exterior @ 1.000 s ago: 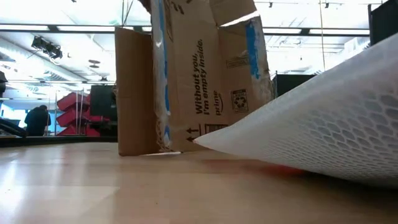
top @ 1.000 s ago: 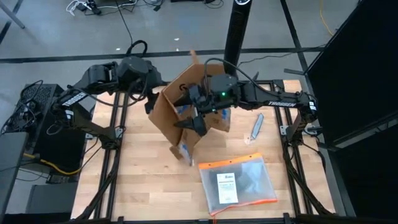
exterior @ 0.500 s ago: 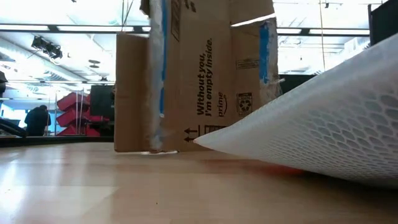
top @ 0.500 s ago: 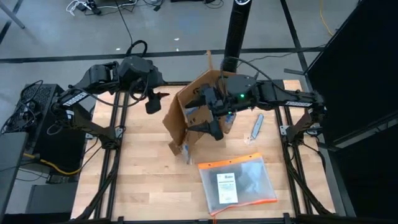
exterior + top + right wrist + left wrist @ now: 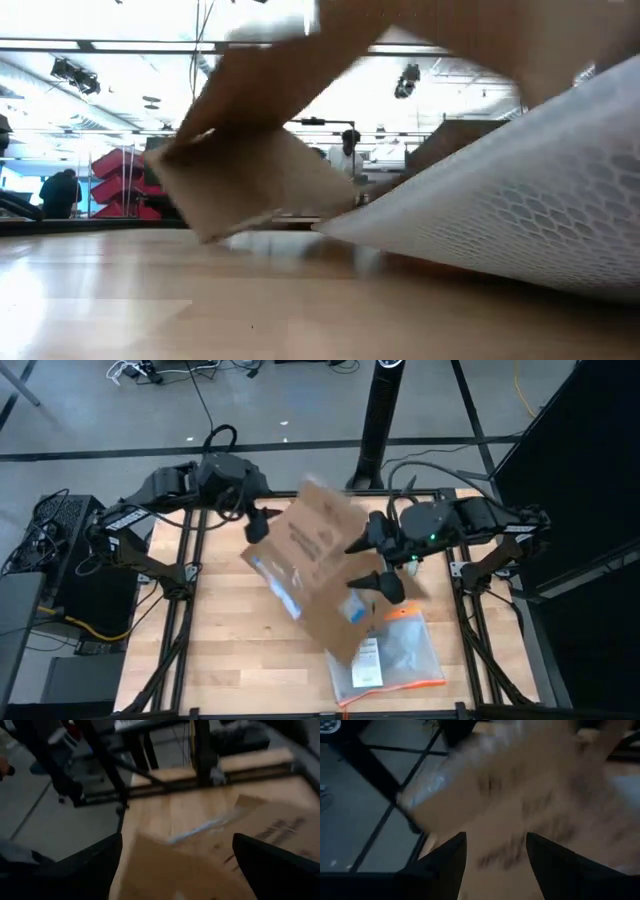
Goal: Unpack boxes
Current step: Break down the cardboard box until it is fully flat
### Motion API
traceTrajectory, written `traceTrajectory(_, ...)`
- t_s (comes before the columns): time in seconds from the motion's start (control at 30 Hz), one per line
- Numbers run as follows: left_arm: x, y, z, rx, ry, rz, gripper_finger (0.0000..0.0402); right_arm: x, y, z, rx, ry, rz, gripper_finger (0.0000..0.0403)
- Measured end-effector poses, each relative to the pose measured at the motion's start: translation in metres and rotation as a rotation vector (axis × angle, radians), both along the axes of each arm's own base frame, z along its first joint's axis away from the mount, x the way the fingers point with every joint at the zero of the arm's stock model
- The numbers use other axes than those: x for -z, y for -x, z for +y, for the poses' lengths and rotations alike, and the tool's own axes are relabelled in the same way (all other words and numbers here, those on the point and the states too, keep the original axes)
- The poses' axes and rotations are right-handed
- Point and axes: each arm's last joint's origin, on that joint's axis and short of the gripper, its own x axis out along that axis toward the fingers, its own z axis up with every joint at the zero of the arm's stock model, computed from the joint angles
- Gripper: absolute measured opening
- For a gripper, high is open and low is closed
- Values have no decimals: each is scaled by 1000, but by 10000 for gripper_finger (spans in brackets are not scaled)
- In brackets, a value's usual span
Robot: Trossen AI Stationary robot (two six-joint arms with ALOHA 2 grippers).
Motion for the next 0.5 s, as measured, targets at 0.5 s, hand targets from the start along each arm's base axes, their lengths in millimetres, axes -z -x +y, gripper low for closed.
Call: traceTrajectory(0.5, 129, -51, -10, -72, 220, 197, 197, 52, 7, 11, 196, 86, 517, 301)
